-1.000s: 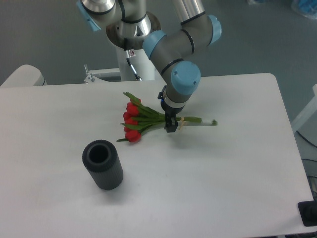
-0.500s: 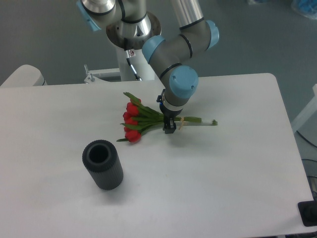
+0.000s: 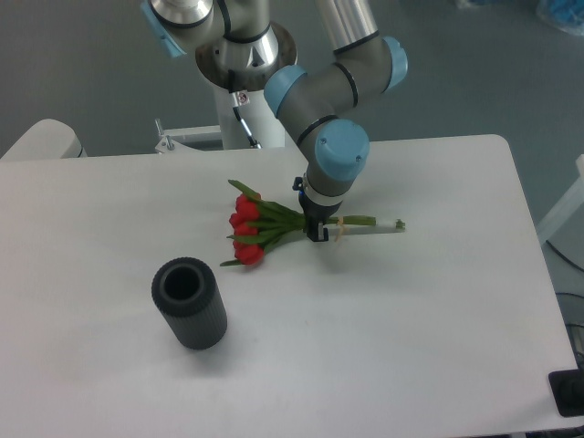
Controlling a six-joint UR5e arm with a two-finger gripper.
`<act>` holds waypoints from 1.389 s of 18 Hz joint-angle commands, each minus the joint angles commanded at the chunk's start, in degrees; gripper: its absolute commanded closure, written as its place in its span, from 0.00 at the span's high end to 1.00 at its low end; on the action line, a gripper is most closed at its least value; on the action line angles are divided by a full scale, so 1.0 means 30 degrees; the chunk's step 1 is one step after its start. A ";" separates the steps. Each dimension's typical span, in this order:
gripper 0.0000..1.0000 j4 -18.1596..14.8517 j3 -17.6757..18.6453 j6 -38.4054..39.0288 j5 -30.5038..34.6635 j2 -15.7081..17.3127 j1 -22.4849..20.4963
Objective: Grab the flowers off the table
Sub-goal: 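Lift the tulip bunch by the stems and carry it away from the vase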
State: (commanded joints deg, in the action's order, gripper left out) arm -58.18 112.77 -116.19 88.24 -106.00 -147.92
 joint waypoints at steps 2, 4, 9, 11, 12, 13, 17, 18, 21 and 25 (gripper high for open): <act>0.10 -0.0146 -0.0322 0.0000 0.0030 0.0000 -0.0205; 0.10 -0.0176 -0.0848 0.0000 0.0117 0.0029 -0.0410; 0.10 -0.0935 -0.3247 0.0611 -0.0057 -0.0846 -0.0616; 0.10 -0.1055 -0.4303 0.1373 -0.0145 -0.1578 -0.0616; 0.10 -0.1055 -0.4859 0.1725 -0.0291 -0.1988 -0.0616; 0.10 -0.1084 -0.5416 0.2019 -0.0495 -0.2311 -0.0616; 0.10 -0.1522 -0.7350 0.3308 -0.0790 -0.3454 -0.0587; 0.10 -0.1698 -0.7790 0.3485 -0.0790 -0.3689 -0.0471; 0.11 -0.2545 -0.9224 0.5354 -0.0761 -0.4392 0.0113; 0.11 -0.3458 -1.1044 0.7989 -0.0644 -0.5359 0.1052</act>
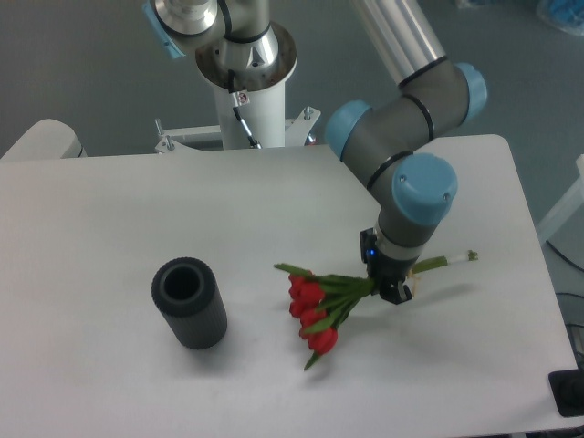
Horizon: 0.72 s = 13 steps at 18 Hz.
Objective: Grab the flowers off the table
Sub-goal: 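Lift the tulip bunch by the stems and carry it away from the vase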
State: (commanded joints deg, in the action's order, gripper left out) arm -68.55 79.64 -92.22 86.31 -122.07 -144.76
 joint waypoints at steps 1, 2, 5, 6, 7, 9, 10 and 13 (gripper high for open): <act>0.10 0.0000 -0.0264 0.0908 0.0000 -0.0176 0.0176; 0.10 0.0000 -0.0527 0.1671 0.0029 -0.0352 0.0380; 0.10 -0.0088 -0.0998 0.2965 0.0059 -0.0646 0.0500; 0.10 -0.0059 -0.1028 0.3142 0.0059 -0.0676 0.0500; 0.10 -0.0059 -0.1028 0.3347 0.0088 -0.0705 0.0529; 0.10 -0.0029 -0.1086 0.3727 0.0292 -0.0822 0.0732; 0.10 -0.0029 -0.1145 0.3991 0.0525 -0.0909 0.0879; 0.10 0.0088 -0.1174 0.4811 0.1172 -0.1115 0.1349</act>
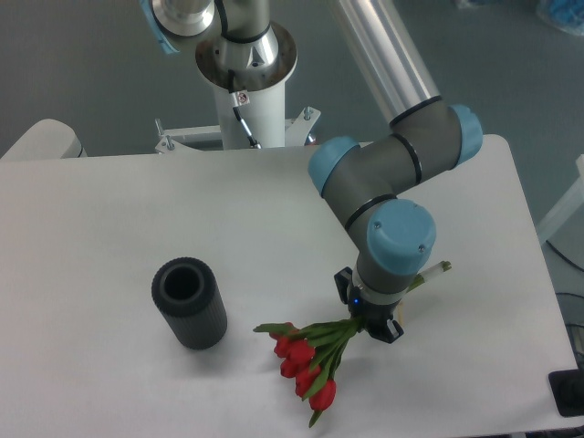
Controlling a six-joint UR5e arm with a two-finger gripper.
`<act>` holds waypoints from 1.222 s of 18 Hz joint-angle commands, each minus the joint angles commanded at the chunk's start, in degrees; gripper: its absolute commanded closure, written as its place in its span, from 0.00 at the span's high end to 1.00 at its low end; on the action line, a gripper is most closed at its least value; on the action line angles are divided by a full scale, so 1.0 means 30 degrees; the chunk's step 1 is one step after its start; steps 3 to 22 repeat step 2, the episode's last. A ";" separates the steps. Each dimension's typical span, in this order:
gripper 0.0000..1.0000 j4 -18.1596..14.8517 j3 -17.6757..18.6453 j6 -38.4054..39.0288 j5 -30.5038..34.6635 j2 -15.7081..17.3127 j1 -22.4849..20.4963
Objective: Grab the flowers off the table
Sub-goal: 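Lift the tulip bunch by the stems and carry it away from the vase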
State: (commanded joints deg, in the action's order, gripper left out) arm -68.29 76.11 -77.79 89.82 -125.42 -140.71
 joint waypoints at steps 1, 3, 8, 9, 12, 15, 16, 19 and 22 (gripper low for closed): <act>0.10 0.0029 0.0000 0.0089 0.0001 -0.0029 0.0030; 0.10 0.0030 0.0000 0.0119 0.0001 0.0000 0.0030; 0.10 0.0030 0.0000 0.0119 0.0001 0.0000 0.0030; 0.10 0.0030 0.0000 0.0119 0.0001 0.0000 0.0030; 0.10 0.0030 0.0000 0.0119 0.0001 0.0000 0.0030; 0.10 0.0030 0.0000 0.0119 0.0001 0.0000 0.0030; 0.10 0.0030 0.0000 0.0119 0.0001 0.0000 0.0030; 0.10 0.0030 0.0000 0.0119 0.0001 0.0000 0.0030; 0.10 0.0030 0.0000 0.0119 0.0001 0.0000 0.0030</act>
